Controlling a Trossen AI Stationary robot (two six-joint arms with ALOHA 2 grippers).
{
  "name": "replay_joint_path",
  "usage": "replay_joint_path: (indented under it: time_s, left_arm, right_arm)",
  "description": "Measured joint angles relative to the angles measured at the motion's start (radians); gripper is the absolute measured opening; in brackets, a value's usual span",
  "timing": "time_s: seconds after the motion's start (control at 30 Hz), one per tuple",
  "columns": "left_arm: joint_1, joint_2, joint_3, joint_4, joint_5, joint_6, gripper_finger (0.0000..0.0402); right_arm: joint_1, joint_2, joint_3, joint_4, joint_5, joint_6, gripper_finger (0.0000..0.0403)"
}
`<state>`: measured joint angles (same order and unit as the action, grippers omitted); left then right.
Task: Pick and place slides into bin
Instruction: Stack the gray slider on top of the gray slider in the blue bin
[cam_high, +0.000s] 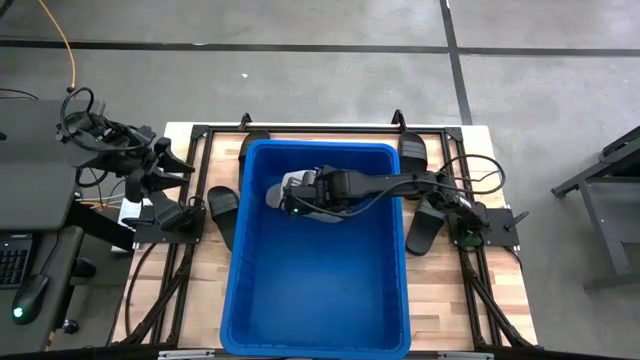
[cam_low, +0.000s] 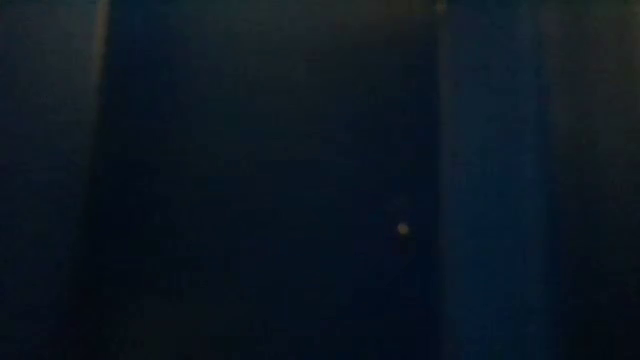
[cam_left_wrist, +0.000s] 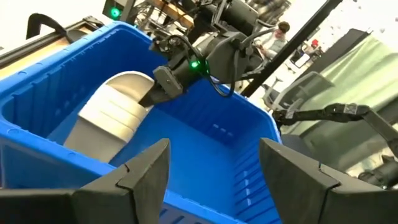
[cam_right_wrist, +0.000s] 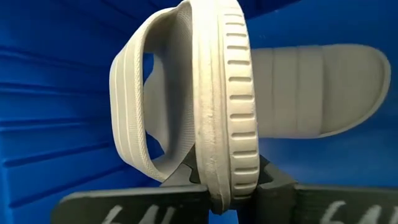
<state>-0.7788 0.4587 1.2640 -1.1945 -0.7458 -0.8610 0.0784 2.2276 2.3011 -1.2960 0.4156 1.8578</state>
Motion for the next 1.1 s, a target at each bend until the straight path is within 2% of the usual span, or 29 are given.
replay_joint_path:
  time_s: [0.2, 0.37, 0.53, 0.67, 1.1]
  left_arm:
    - [0.000, 0.000, 0.000, -0.001, 0.007, 0.016, 0.0234]
    - [0.000, 0.000, 0.000, -0.002, 0.008, 0.021, 0.0234]
    - [0.000, 0.000, 0.000, -0.003, 0.015, 0.029, 0.0234]
    - [0.000, 0.000, 0.000, -0.007, 0.020, 0.030, 0.0234]
    - [0.000, 0.000, 0.000, -0.012, 0.021, 0.030, 0.0234]
  right_arm:
    - [0.006, 0.000, 0.000, -0.022, -0.002, 0.024, 0.0005]
    - [0.028, 0.000, 0.007, -0.006, 0.070, 0.049, 0.0005]
    - [0.036, -0.002, 0.008, -0.004, 0.053, 0.049, 0.0005]
    - [0.056, -0.009, 0.008, 0.001, 0.096, 0.066, 0.0005]
    - [0.073, -0.010, 0.009, -0.175, 0.152, 0.202, 0.0005]
